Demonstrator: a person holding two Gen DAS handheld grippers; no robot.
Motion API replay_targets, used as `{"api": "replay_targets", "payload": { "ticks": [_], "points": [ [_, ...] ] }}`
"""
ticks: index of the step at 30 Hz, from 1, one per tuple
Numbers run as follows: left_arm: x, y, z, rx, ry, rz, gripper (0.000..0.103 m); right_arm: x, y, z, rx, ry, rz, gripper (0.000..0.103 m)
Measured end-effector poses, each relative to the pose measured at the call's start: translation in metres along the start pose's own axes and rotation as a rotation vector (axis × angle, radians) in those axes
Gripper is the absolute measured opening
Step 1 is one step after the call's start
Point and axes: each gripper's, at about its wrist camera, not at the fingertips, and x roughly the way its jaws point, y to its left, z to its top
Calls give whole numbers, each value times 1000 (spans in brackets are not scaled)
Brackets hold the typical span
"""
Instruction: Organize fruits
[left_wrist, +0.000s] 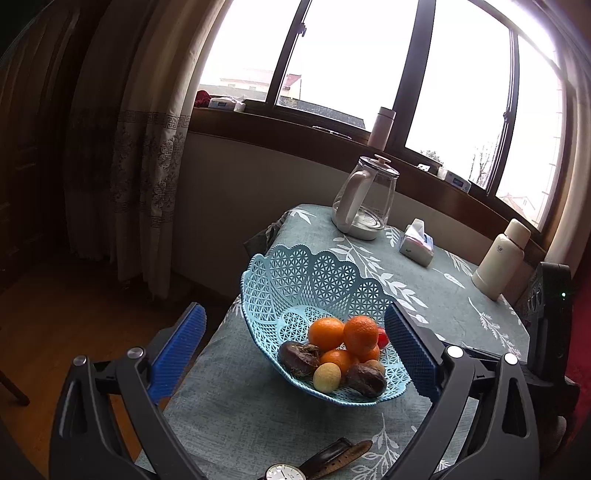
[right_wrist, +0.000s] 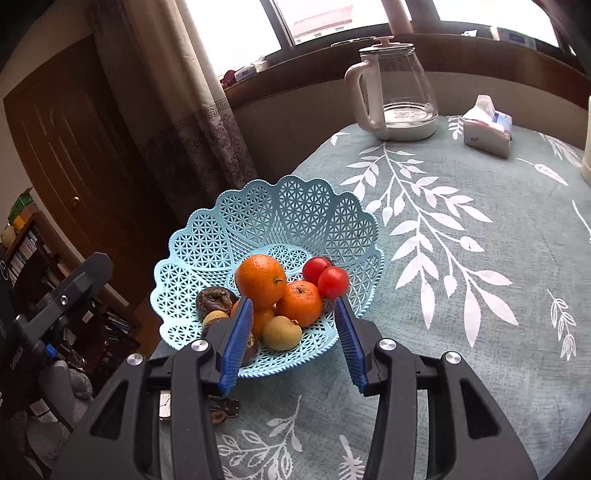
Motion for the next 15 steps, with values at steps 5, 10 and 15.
{"api": "replay_targets", "payload": {
  "ticks": [5, 10, 15],
  "points": [
    [0, 1, 0, -1, 0, 1, 99, 3, 8, -5, -45, 34, 39, 47],
    [0, 1, 0, -3, -1, 1, 99, 9, 22, -11, -114, 56, 34, 52],
    [1, 0, -1, 0, 3, 1, 99, 13, 33, -11, -181, 42, -37, 61]
  ]
}}
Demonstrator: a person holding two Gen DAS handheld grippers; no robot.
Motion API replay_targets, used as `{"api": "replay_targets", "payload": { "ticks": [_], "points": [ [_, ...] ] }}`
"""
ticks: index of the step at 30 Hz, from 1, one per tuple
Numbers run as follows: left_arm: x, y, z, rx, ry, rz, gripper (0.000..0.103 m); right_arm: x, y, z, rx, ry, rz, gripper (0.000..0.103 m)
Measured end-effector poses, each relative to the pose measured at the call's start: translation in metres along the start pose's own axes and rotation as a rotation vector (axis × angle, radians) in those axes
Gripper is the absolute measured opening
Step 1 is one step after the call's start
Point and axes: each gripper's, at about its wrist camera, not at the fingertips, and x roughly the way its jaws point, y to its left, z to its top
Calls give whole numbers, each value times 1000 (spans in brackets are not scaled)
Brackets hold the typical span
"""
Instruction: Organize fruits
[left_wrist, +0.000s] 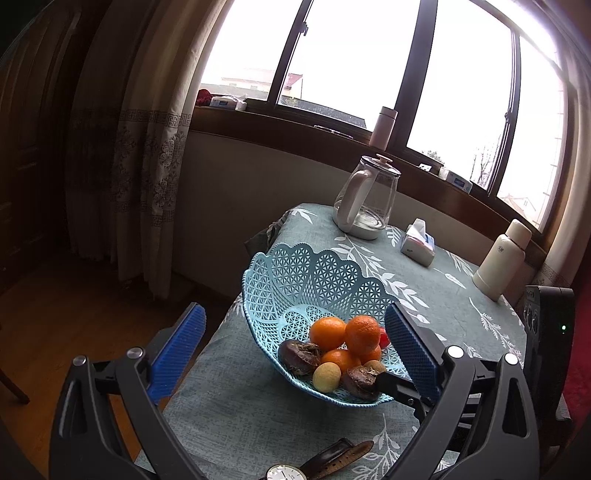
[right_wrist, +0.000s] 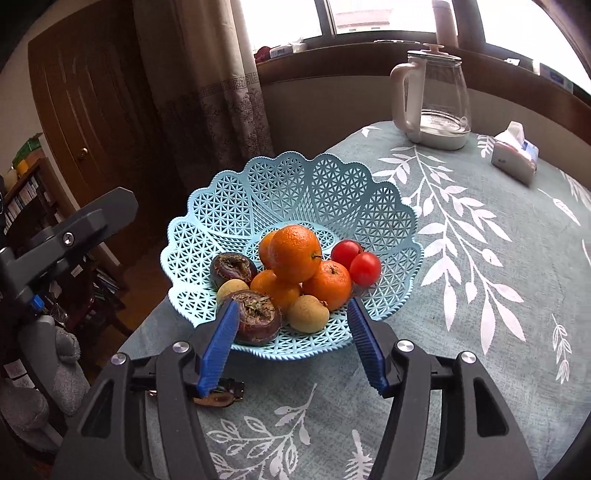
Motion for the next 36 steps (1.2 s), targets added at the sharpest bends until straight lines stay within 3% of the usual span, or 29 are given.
{"api": "replay_targets", "payload": {
  "ticks": [3, 13, 24, 36],
  "points": [
    [0, 0, 0, 2, 1, 1, 99, 7, 2, 5, -26, -23, -63, 66],
    [5, -5, -6, 73, 3, 68, 100, -2, 1, 1, -34, -41, -47, 71],
    [1, -21, -9, 216, -35, 187, 100, -25, 1, -10, -75, -105, -204, 81],
    [2, -31, -15, 301, -37, 240, 100, -36, 8, -15, -143, -174, -328, 96]
  ]
}}
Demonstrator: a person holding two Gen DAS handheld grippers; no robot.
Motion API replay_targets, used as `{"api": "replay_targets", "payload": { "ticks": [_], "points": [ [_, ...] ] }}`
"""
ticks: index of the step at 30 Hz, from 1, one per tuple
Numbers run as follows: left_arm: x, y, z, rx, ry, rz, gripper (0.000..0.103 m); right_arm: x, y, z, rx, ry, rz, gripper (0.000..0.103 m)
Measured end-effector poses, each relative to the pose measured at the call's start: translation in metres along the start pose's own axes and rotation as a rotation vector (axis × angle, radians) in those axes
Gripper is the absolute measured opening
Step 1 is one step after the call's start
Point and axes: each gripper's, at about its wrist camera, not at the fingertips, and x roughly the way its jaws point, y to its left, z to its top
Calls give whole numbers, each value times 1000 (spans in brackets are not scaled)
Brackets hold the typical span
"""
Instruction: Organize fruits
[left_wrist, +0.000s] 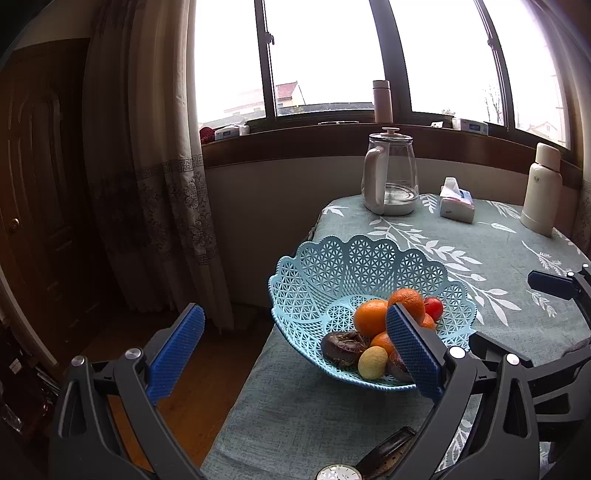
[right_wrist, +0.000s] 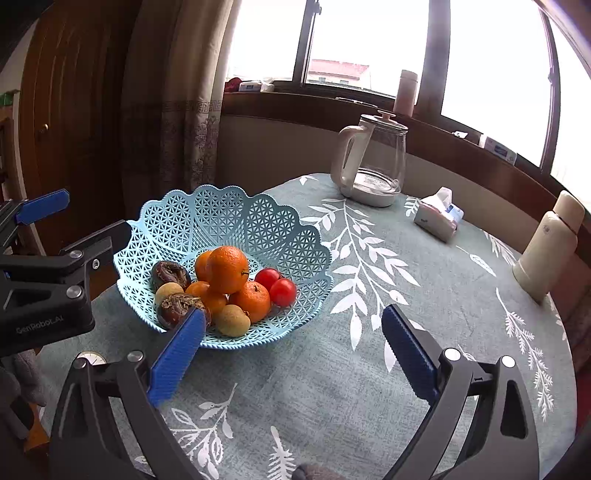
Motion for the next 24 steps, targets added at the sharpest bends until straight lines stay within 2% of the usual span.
{"api": "replay_targets", "payload": {
  "ticks": [7, 24],
  "points": [
    [-2, -5, -3, 46, -6, 32, 100, -2, 1, -1, -9, -5, -17, 97],
    [3, -17, -7, 114, 10, 34, 100, -5, 6, -2, -44, -14, -47, 98]
  ]
}}
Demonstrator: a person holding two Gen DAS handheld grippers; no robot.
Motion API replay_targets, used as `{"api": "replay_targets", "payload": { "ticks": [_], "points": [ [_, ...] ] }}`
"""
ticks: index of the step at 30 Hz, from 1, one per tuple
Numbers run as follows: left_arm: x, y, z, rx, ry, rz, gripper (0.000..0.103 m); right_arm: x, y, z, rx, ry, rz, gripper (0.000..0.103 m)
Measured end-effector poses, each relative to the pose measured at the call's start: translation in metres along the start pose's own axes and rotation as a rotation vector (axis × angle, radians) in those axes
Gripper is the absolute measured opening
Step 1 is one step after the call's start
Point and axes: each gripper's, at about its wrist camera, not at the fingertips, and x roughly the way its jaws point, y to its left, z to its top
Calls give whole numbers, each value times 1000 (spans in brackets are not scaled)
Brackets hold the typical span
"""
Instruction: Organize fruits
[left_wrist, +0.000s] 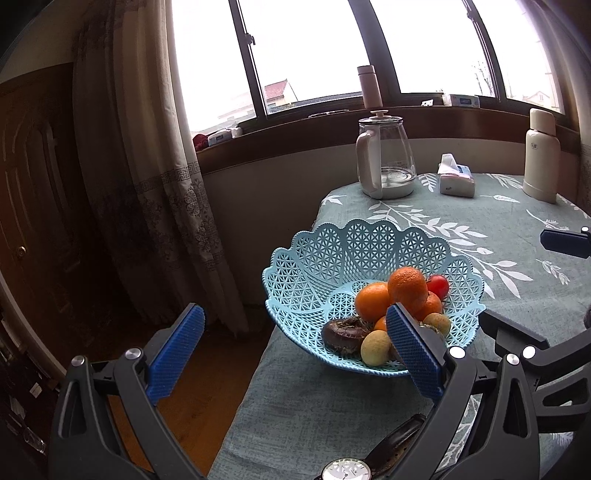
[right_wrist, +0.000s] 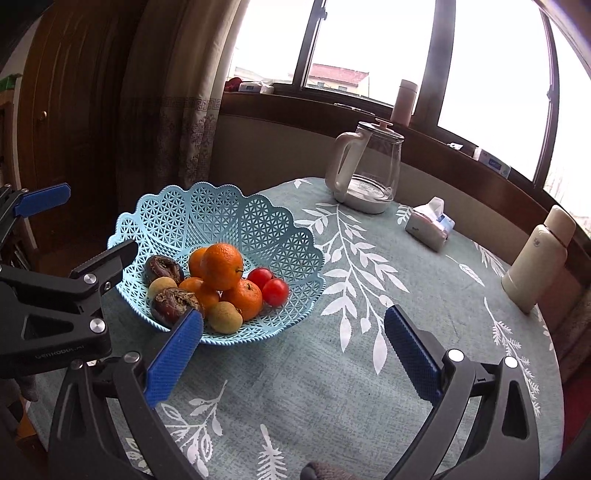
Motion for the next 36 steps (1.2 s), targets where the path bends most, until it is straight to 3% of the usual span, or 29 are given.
{"api": "replay_targets", "payload": {
  "ticks": [6, 36],
  "points": [
    [1, -6, -1, 39, -1, 17, 100, 0, 0, -1, -6, 1, -7, 98],
    [3, -6, -1, 40, 3, 14, 100, 1, -1, -2, -8, -2, -9, 98]
  ]
}}
